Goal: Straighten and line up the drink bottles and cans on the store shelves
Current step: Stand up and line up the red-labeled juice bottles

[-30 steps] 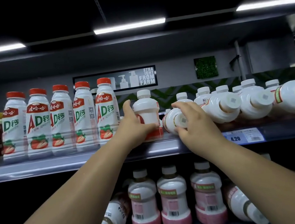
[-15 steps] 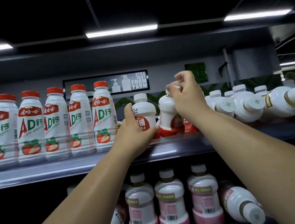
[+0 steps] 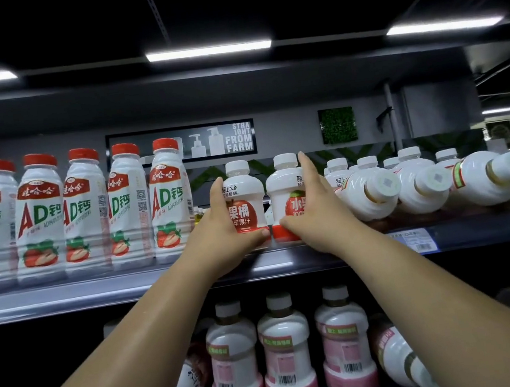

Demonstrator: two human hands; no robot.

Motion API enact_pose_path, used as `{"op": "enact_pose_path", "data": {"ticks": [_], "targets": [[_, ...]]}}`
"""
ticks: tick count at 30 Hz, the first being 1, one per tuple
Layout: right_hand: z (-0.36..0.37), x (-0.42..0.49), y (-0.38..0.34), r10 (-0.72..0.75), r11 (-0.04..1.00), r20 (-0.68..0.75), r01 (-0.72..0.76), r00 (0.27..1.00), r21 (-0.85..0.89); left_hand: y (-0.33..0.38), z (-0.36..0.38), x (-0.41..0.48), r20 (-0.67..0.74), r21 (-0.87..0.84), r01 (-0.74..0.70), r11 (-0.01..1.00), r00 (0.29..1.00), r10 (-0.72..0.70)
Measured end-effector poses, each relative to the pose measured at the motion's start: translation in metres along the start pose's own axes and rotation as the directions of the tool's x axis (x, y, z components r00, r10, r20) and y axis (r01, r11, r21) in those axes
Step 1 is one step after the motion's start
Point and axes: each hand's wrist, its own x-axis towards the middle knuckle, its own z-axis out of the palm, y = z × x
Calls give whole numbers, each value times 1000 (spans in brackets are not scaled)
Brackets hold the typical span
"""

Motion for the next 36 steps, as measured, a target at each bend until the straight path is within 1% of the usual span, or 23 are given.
{"op": "enact_pose_path", "data": {"ticks": [3, 5, 7, 9, 11, 14, 17, 20, 25, 30, 36], "targets": [[1, -8, 5, -29, 996, -67, 23, 997, -90, 2, -1, -1, 0, -13, -3, 1000, 1000, 3], [4, -14, 4, -62, 979, -85, 44, 994, -198, 3, -1, -3, -35, 12, 7, 1000, 999, -6], [9, -18, 4, -106, 949, -68, 80, 992, -306, 4, 0, -4, -63, 42, 20, 999, 998, -17], [12, -18, 3, -116, 927, -42, 93, 992, -364, 3, 1, -4, -52, 82, 21, 996, 998, -17], [13, -17, 4, -115, 926, -45, 90, 992, -365, 4, 2, -4, -35, 128, 23, 991, 999, -19], [12, -17, 5, -139, 946, -84, 107, 987, -307, 3, 5, -6, -79, 176, 37, 984, 997, -23], [12, -19, 5, -151, 953, -106, 116, 983, -281, 3, 5, -6, -101, 165, 28, 986, 995, -11], [13, -19, 6, -147, 951, -93, 114, 985, -287, 3, 4, -5, -99, 137, 3, 991, 995, 10], [13, -19, 6, -151, 951, -80, 122, 985, -285, 2, 6, -9, -179, 147, -14, 989, 983, 40], [10, -16, 5, -138, 956, -31, 125, 990, -264, 3, 8, -8, -154, 203, 5, 979, 988, 27], [8, -20, 5, -143, 955, -27, 131, 989, -267, 3, 9, -8, -160, 201, 4, 980, 987, 29]]}}
